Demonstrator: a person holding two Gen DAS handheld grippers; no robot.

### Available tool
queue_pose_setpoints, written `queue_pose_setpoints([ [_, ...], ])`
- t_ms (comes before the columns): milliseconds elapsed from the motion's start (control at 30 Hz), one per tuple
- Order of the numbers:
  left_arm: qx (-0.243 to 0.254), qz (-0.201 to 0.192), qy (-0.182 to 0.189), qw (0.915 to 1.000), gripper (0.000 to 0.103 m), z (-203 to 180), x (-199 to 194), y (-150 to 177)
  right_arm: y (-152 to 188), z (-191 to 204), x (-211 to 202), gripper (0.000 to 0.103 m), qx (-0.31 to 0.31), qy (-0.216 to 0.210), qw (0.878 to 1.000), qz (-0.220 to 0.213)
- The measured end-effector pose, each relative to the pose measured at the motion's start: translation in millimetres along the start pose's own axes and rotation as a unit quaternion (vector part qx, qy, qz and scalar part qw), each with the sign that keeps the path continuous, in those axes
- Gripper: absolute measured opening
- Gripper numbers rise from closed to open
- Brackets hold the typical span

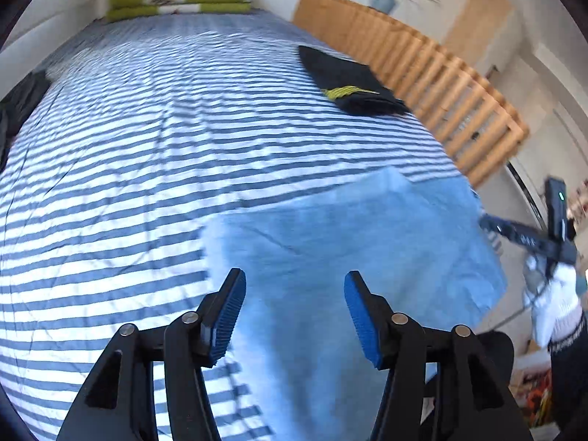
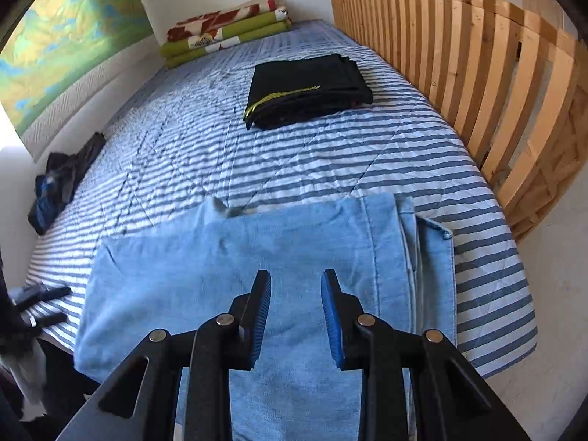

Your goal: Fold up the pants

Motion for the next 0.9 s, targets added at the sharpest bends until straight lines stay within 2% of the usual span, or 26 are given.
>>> queue_pose_setpoints([
  [33,-0.012,0.008,-0.003,0.9999,0.069,14,11,-11,6,3,8,0.026,0.001,0.005,1.0,0.009],
  [167,-0.048,0.043,-0.026,0.9976,0.07,50,57,-31,26,-1,28,0.026,0.002,0.052,0.998,0.028],
  [200,-0.062,0.054,-0.021,0.9964,0.07,55,66,-32,30,-4,31,0.026,0.005,0.061,0.998,0.031],
  [267,-0.091,0.071,0.001,0.9933,0.069,60,82,-29,36,-7,33,0.026,0.027,0.05,0.998,0.03],
  [300,-0.1,0.074,0.017,0.9921,0.061,61,83,-25,38,-9,33,0.026,0.035,0.045,0.998,0.027],
  [333,-0.103,0.068,0.02,0.9921,0.042,59,84,-25,40,-10,33,0.026,0.039,0.044,0.998,0.026],
  [367,-0.102,0.056,0.0,0.9932,0.033,60,84,-26,40,-10,32,0.026,0.039,0.044,0.998,0.025],
  [400,-0.105,0.048,0.007,0.9933,0.012,58,81,-26,40,-10,32,0.026,0.038,0.045,0.998,0.025],
  [467,-0.109,0.023,0.021,0.9935,0.007,51,68,-30,40,-8,33,0.026,0.035,0.049,0.998,0.026],
  [533,-0.077,-0.027,0.017,0.9965,0.007,41,44,-37,39,-5,31,0.026,0.028,0.05,0.998,0.026],
  [567,-0.069,-0.039,0.009,0.9968,0.007,41,41,-39,38,-3,29,0.026,0.024,0.045,0.998,0.022],
  [633,-0.089,-0.005,-0.012,0.9959,0.007,53,62,-38,38,-3,28,0.03,0.014,0.04,0.999,0.016],
  [667,-0.089,0.008,-0.018,0.9958,0.007,55,73,-36,42,-7,35,0.03,0.008,0.056,0.998,0.028],
  [733,-0.066,0.013,-0.03,0.9973,0.009,57,82,-34,47,-10,46,0.031,-0.006,0.071,0.997,0.036],
  [800,-0.065,0.013,-0.024,0.9975,0.014,57,76,-38,46,-7,46,0.031,-0.029,0.085,0.995,0.041],
  [867,-0.079,0.002,-0.02,0.9967,0.031,63,59,-44,44,-7,41,0.031,-0.022,0.092,0.994,0.054],
  [900,-0.085,-0.007,-0.018,0.9962,0.045,66,48,-44,42,-7,36,0.031,-0.012,0.092,0.994,0.052],
])
Point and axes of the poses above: each gripper's, at about its wrist camera, not at the fingertips, and x roughly the way its jaws point, z to its left, y to its underside, the point moved 6 cm from there along x, roughly the way its jaws point, and after that the axes turned 13 degrees about -x, right-handed, at the moved point
